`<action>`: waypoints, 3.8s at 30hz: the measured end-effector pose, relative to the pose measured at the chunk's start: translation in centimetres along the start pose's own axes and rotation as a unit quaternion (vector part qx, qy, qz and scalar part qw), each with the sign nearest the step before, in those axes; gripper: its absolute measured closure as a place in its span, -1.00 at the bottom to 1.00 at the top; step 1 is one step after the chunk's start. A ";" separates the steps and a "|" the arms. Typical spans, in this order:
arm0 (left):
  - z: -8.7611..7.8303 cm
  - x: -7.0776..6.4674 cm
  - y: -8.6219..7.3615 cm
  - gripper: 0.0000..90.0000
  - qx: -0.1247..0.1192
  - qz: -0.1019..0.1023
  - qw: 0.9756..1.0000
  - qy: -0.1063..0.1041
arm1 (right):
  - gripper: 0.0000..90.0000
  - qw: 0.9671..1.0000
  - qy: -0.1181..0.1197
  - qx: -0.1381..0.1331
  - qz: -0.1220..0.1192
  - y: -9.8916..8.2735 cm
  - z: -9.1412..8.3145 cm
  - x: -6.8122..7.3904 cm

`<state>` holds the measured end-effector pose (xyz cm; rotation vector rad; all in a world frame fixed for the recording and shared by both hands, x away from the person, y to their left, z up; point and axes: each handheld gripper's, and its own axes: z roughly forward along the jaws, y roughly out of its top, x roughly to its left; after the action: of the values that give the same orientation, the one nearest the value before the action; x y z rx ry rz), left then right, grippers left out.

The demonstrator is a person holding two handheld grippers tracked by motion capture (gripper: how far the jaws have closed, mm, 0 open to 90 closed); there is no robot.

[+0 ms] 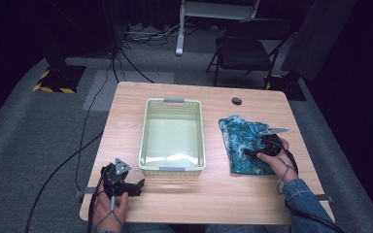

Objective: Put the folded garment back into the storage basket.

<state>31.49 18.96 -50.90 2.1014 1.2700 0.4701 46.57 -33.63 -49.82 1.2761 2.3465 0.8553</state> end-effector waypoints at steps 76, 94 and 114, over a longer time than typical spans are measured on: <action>0.0 0.0 0.0 -0.99 0.000 -0.001 1.000 -0.001 | 0.88 0.997 -0.014 -0.061 0.035 5.9 -7.8 1.9; 0.0 0.0 0.0 -0.99 0.000 -0.001 1.000 -0.001 | 0.88 0.995 -0.021 -0.088 0.033 8.0 -9.9 2.1; 0.0 0.0 0.0 -0.99 0.000 -0.001 1.000 -0.001 | 0.88 0.990 -0.025 -0.135 0.036 10.4 -11.9 2.9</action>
<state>31.49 18.96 -50.90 2.0997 1.2703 0.4670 45.11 -30.96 -34.07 1.2581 2.0717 1.1060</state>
